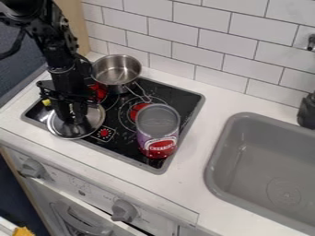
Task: Uncover the pot
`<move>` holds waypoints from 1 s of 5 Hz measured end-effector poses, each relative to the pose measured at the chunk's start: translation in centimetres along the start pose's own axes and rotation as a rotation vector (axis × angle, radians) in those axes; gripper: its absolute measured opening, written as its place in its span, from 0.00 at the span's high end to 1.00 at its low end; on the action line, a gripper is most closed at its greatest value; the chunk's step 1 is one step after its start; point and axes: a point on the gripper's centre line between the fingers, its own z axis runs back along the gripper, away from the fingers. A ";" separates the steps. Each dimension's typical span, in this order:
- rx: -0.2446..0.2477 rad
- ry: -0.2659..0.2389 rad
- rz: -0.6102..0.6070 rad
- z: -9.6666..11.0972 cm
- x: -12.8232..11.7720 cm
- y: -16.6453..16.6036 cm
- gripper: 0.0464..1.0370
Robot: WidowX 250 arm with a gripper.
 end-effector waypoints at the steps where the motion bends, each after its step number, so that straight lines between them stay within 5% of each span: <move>1: 0.000 0.010 0.007 0.0 -0.2 0.2 0.12; 3: -0.006 -0.048 0.013 2.7 0.4 0.4 0.04; 5: 0.004 -0.188 0.007 7.9 1.5 0.7 0.04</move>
